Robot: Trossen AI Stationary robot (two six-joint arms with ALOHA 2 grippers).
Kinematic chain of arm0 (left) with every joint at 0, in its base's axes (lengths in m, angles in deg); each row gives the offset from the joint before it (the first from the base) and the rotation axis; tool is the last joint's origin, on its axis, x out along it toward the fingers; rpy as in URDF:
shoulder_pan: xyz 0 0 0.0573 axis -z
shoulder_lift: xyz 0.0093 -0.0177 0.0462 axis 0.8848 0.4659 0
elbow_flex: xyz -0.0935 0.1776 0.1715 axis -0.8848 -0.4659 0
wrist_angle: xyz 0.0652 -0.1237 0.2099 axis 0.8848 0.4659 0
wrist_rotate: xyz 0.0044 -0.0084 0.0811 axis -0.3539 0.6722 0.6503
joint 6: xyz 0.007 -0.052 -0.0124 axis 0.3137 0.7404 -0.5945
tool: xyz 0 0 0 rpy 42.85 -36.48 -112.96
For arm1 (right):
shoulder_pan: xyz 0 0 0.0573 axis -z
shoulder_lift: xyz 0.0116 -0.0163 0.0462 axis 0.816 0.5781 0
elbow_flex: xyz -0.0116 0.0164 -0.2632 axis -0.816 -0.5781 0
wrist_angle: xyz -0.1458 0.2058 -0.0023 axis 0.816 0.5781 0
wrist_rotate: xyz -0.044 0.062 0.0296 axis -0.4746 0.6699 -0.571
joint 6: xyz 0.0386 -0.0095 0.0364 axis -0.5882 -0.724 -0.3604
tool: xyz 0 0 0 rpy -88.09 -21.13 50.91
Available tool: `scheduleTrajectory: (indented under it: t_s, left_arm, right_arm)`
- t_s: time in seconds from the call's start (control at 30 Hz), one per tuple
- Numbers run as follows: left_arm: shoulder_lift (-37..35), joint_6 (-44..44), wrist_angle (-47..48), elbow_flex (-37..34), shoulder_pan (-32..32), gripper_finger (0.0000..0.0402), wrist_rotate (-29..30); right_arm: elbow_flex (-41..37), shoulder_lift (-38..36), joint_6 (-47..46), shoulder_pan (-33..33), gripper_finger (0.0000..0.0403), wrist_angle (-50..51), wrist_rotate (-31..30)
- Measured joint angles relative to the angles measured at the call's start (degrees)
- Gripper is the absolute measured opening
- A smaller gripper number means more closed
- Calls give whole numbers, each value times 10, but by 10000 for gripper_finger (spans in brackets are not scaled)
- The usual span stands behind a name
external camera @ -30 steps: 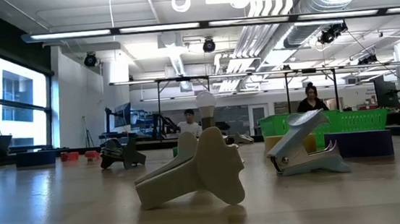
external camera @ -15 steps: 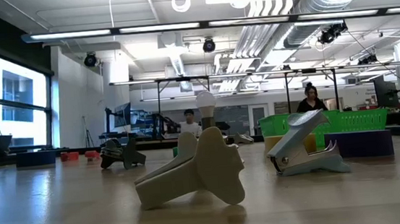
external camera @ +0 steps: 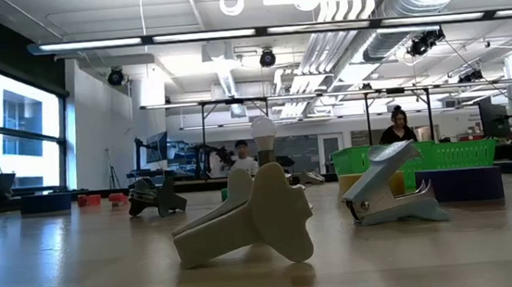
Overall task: Pick and place Stapler, Stapler remover, tape
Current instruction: Put the yellow stapler into the right green basket
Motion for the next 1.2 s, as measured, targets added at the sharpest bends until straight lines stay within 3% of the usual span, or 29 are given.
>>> scheduleTrajectory:
  t_s: [0.53, 0.73, 0.97, 1.2]
  left_arm:
    - [-1, 0, 0, 1, 0, 41, -22]
    - [-1, 0, 3, 1, 1, 41, -23]
    - [-1, 0, 11, 1, 0, 41, -20]
    - [-1, 1, 15, 1, 0, 45, -37]
  right_arm:
    - [-1, 0, -95, 20, 234, 49, 52]
    - [-1, 0, -125, 20, 169, 88, 103]
    - [-1, 0, -120, 20, 24, 103, 106]
    - [-2, 0, -103, 19, 4, 98, 102]
